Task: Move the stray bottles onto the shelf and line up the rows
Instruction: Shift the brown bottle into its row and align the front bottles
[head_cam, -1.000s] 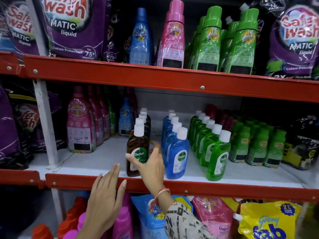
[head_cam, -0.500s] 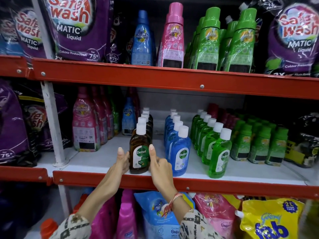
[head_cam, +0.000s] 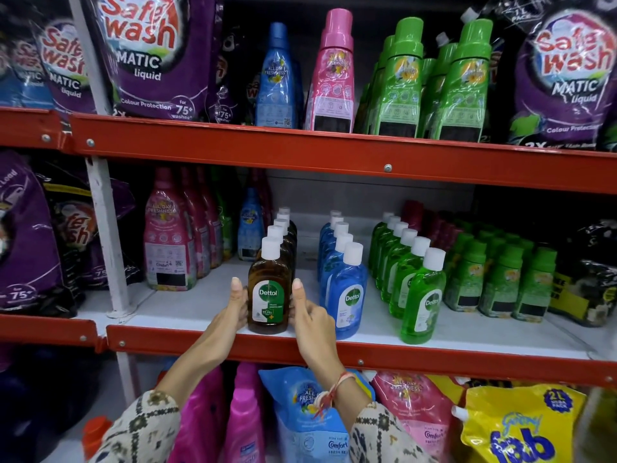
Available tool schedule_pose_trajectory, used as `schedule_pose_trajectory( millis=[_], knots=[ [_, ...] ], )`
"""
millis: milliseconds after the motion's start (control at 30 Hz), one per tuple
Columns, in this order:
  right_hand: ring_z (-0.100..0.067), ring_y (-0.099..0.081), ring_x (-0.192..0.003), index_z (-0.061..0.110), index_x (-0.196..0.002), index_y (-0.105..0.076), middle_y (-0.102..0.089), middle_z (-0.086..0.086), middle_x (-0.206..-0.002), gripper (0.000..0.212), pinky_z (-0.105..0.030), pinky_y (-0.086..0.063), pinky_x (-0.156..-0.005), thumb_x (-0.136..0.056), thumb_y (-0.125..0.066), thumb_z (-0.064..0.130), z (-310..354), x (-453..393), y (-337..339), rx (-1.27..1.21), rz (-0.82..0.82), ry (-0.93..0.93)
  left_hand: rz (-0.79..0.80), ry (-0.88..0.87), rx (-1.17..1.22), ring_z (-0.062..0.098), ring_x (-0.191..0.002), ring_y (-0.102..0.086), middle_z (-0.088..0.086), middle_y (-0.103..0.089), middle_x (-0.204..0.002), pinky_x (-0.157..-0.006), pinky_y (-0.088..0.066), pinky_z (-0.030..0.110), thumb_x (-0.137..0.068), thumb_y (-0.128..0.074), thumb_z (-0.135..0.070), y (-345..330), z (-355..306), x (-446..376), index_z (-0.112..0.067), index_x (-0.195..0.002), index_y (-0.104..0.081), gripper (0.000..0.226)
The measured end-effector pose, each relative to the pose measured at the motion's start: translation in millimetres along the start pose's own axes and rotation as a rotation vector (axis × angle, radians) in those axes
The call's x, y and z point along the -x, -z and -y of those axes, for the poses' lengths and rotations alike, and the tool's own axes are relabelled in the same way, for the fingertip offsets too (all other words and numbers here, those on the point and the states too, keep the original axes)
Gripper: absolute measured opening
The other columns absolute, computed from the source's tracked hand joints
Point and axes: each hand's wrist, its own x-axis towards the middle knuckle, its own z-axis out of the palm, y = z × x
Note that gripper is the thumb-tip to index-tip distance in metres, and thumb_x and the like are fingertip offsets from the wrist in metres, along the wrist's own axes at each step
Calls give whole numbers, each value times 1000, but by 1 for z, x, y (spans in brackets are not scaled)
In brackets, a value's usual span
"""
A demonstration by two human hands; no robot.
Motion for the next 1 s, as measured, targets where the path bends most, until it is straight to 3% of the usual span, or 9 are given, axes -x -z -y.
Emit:
schedule_pose_trajectory(
  millis=[167, 300, 367, 433, 533, 667, 800, 900, 1000],
  knots=[
    [-20, -48, -60, 14, -54, -34, -51, -8, -60, 69, -30, -37, -58, -87, -27, 74, 0, 3, 1, -3, 10, 3, -28, 4, -12, 25, -137, -44, 10, -48, -148, -96, -37, 25, -45, -31, -106, -1, -1, 1, -19, -143, -46, 132],
    [-20, -49, -60, 10, -56, -38, -52, -8, -57, 71, -32, -37, -59, -88, -28, 72, 1, 4, 4, -2, 13, 9, -32, 13, -47, 29, -133, -47, 11, -53, -142, -104, -37, 35, -48, -28, -105, -2, -1, 2, -13, -141, -48, 132],
    [-20, -47, -61, 13, -57, -37, -49, -5, -58, 68, -33, -40, -62, -88, -27, 72, 3, 6, 7, 1, 46, 16, -64, 38, 1, 28, -126, -50, 9, -54, -134, -110, -37, 42, -59, -32, -98, -5, -7, 5, -8, -139, -47, 122],
    [-25, -60, -74, 3, -68, -53, -64, -12, -71, 75, -39, -46, -76, -89, -28, 70, 1, 8, 11, -19, 69, 37, -92, 49, 11, 23, -131, -45, 2, -47, -143, -117, -29, 42, -76, -22, -88, -12, -11, 8, -11, -144, -43, 105],
    [-25, -67, -99, 4, -95, -69, -73, -16, -101, 76, -39, -49, -91, -89, -32, 70, -5, 16, 23, -133, 9, 80, -240, -99, -209, 18, -138, -37, -3, -43, -148, -116, -20, 40, -67, 0, -94, -23, -9, 27, -28, -147, -38, 110],
    [-6, -72, -86, 27, -83, -73, -77, 6, -86, 49, -33, -54, -86, -90, -39, 62, -22, 25, 55, -344, -191, 74, -444, -351, -88, 15, -131, -48, 0, -58, -137, -110, -31, 33, -79, -7, -84, -42, -8, 53, -29, -135, -52, 91],
    [-16, -69, -99, 24, -98, -69, -74, -2, -105, 50, -44, -50, -95, -93, -33, 60, -38, 14, 90, -313, -316, 62, -319, -351, -2, 4, -114, -60, -8, -66, -121, -96, -39, 22, -75, -11, -88, -72, -13, 58, -27, -127, -58, 93],
    [-21, -48, -134, 23, -141, -48, -51, -3, -146, 76, -42, -32, -115, -87, -24, 72, -41, -4, 106, -203, -74, -95, -155, -170, -37, 8, -127, -52, -3, -52, -146, -116, -28, 37, -57, -6, -101, -97, -18, 48, -29, -145, -41, 119],
    [-16, -45, -135, 32, -142, -46, -48, 10, -143, 77, -35, -27, -116, -85, -22, 78, -35, -15, 112, -203, 126, -135, -13, 3, -55, 19, -140, -39, 1, -31, -159, -121, -12, 44, -40, -5, -107, -116, -25, 41, -26, -152, -25, 140]
  ],
)
